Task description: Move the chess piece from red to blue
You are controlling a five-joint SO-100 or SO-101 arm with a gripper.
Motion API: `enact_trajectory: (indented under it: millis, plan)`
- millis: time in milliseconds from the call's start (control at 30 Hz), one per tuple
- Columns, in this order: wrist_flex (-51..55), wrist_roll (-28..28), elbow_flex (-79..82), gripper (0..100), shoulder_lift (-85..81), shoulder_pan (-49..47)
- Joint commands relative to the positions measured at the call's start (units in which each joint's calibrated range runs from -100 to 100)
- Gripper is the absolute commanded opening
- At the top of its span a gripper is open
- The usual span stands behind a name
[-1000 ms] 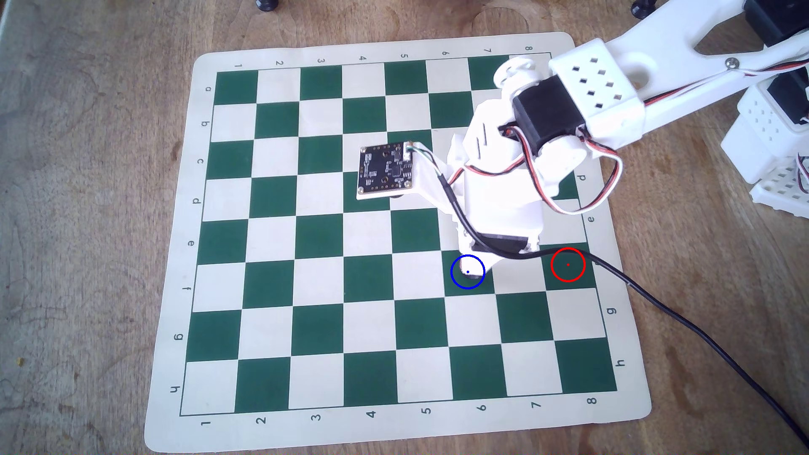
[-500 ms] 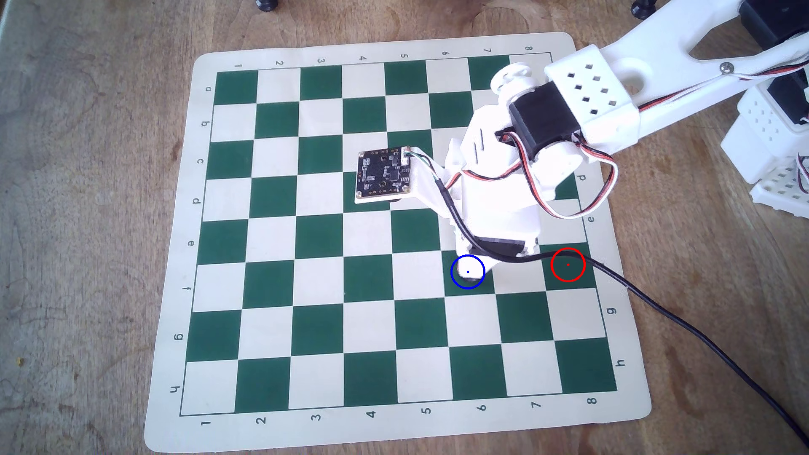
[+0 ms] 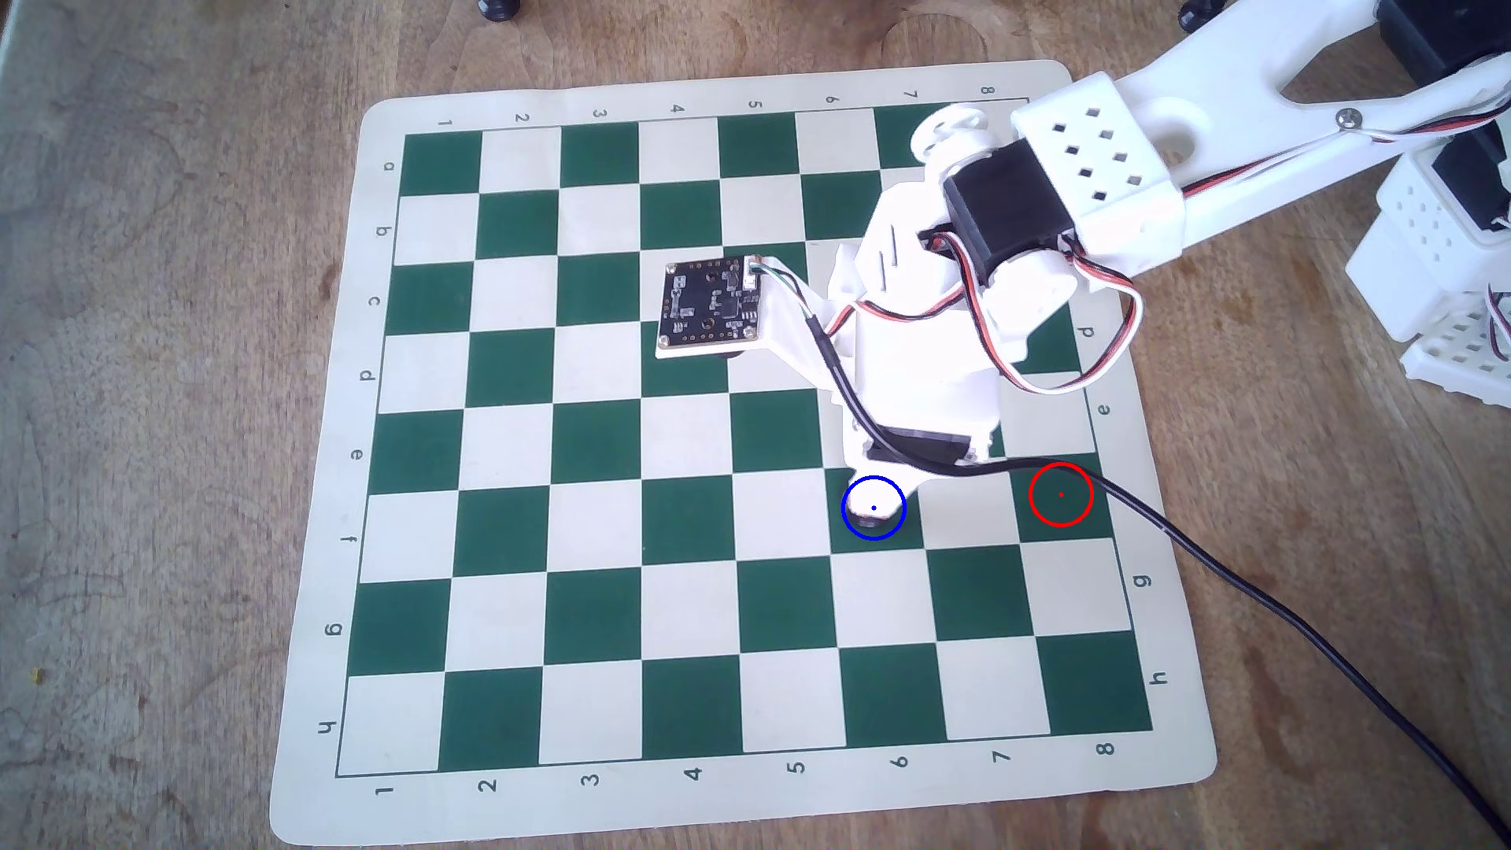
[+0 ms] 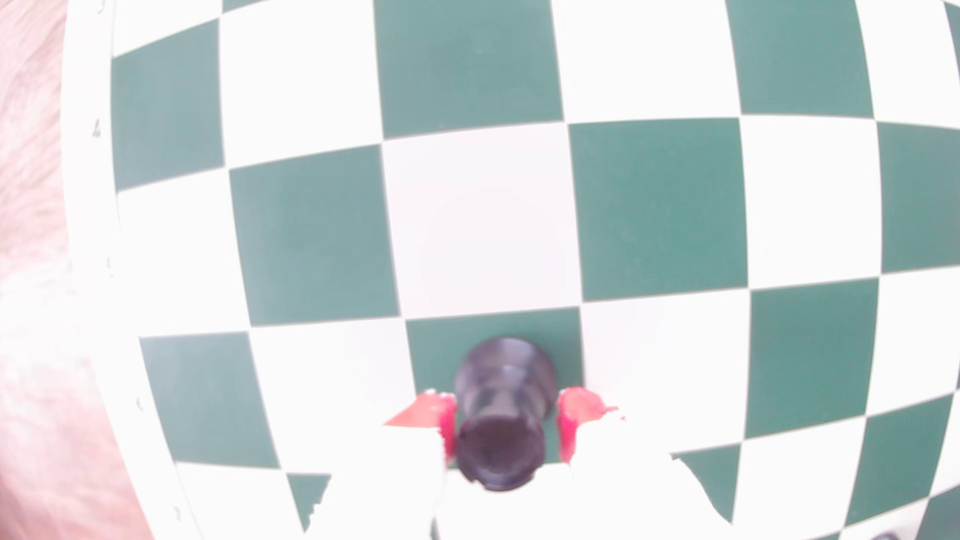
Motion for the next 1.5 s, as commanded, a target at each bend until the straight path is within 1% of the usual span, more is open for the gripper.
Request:
enact_trajectory:
  millis: [0, 300, 467, 500, 633, 667, 800, 900, 933, 1000, 1067, 1100, 1133, 1167, 1200, 1233, 1300, 1367, 1400, 1467]
  plan:
    - [-0.7, 0.1, -0.4, 16, -1.6, 0.3]
    - [-0.7, 0.2, 0.9, 18, -5.1, 0.3]
    - [1.2, 0.2, 3.3, 21, -16.6, 0.3]
    - [3.6, 0.4, 3.3, 23, -20.8, 0.1]
    - [8.5, 0.5, 3.3, 23, -28.2, -0.7]
    - [12.7, 0.5, 3.3, 23, -31.6, -1.5]
    - [23.3, 0.5, 4.2, 21, -39.7, -3.7]
    - [27.5, 0.5, 5.7, 21, -46.0, -4.0]
    - [28.9, 0.4, 6.8, 21, -48.8, -4.0]
    - [30.3, 0.0, 16.5, 21, -60.6, -4.0]
    - [30.3, 0.3, 24.3, 21, -68.0, -3.3]
    - [31.1, 0.7, 32.1, 20, -75.2, -2.1]
    - [31.8, 0.9, 34.4, 19, -77.4, -1.8]
    - [32.5, 1.0, 36.5, 16, -79.5, -1.6]
    - [32.6, 1.0, 38.6, 6, -82.5, -1.8]
    - [31.3, 1.1, 40.7, 0, -86.2, -2.2]
    - [28.4, 1.9, 42.3, 0, -89.5, -2.2]
    - [23.0, 2.6, 44.3, 0, -92.1, -1.5]
    - [17.1, 3.6, 47.7, 0, -94.7, -0.2]
    - [10.3, 4.5, 52.7, 0, -97.1, 1.9]
